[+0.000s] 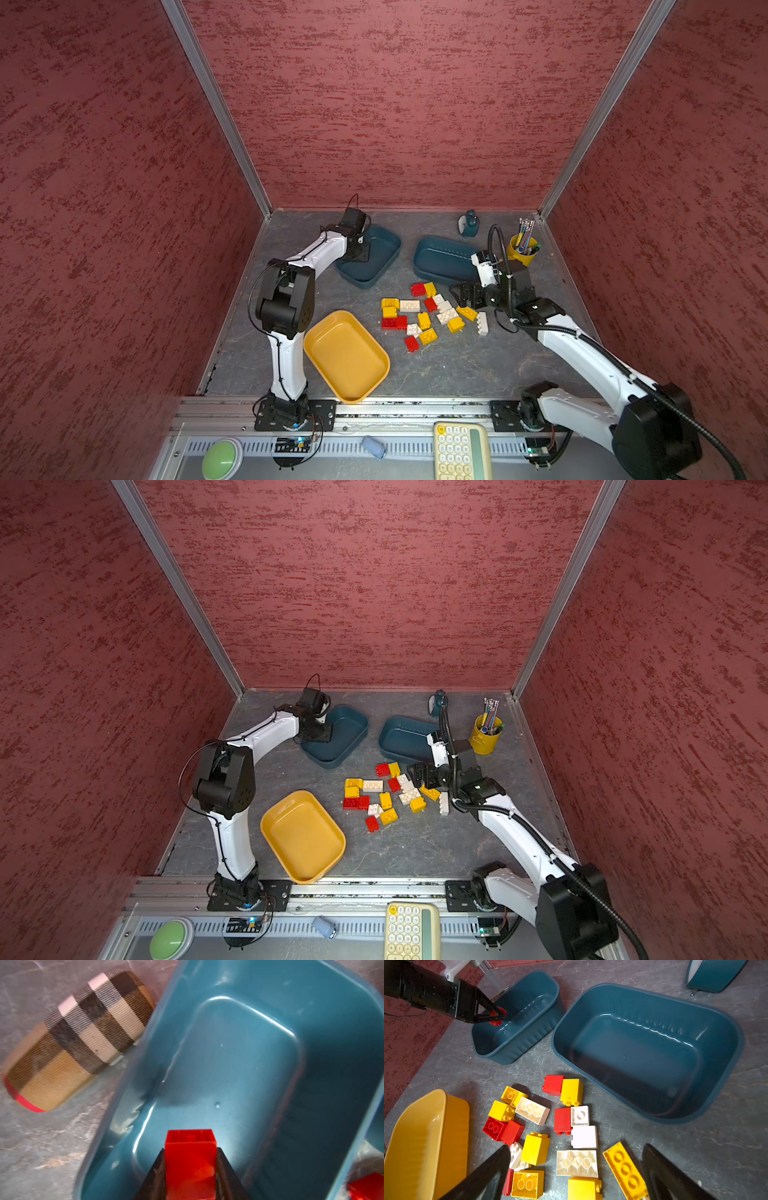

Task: Sort the legos into containers by color
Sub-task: 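Carry the red brick with the left gripper and drop it into the smaller teal tub, then move the left gripper back to the pile and grasp a yellow brick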

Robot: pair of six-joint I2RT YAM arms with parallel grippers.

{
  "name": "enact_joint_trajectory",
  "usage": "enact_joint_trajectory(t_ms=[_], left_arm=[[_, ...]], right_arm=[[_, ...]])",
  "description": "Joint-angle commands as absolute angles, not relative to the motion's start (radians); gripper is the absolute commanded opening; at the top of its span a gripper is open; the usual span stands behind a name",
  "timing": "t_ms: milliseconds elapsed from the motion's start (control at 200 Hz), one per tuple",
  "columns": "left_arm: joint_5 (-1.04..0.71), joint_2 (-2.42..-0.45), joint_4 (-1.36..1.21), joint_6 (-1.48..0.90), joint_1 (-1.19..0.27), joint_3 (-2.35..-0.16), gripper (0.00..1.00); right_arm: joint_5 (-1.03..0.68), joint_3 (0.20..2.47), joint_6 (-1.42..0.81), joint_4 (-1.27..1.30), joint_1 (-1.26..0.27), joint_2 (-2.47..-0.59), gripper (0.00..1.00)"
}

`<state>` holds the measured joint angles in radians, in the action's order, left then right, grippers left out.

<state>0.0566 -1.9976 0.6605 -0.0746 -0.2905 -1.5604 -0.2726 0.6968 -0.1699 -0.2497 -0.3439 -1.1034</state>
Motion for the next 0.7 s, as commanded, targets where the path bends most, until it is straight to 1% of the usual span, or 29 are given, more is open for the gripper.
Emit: enact_joint_trajectory(t_ms=[0, 70, 120, 286, 396, 546, 696], left_arm=[[0.039, -1.985, 0.624, -0.057, -0.286, -1.583, 0.47], [0.029, -1.968, 0.634, -0.061, -0.281, -1.582, 0.56], [0.011, -1.947, 0.641, -0.064, -0.281, -1.578, 0.61], [-0.051, -1.842, 0.679, -0.057, -0.311, -1.551, 0.69], [-0.091, -1.758, 0.699, -0.027, -0.364, -1.504, 0.71], [-0.118, -1.672, 0.727, 0.038, -0.45, -1.424, 0.7], [-0.156, -1.633, 0.722, 0.178, -0.545, -1.327, 0.69]], right_arm=[[-0.284, 0.721, -0.17, -0.21, -0.35, -1.112, 0.99], [-0.284, 0.721, -0.169, -0.207, -0.35, -1.116, 0.99], [-0.284, 0.721, -0.167, -0.21, -0.349, -1.117, 0.99], [-0.279, 0.723, -0.156, -0.215, -0.35, -1.115, 0.99], [-0.276, 0.726, -0.144, -0.221, -0.348, -1.115, 0.99], [-0.28, 0.727, -0.128, -0.226, -0.347, -1.114, 0.99], [-0.29, 0.721, -0.118, -0.227, -0.347, -1.112, 0.99]])
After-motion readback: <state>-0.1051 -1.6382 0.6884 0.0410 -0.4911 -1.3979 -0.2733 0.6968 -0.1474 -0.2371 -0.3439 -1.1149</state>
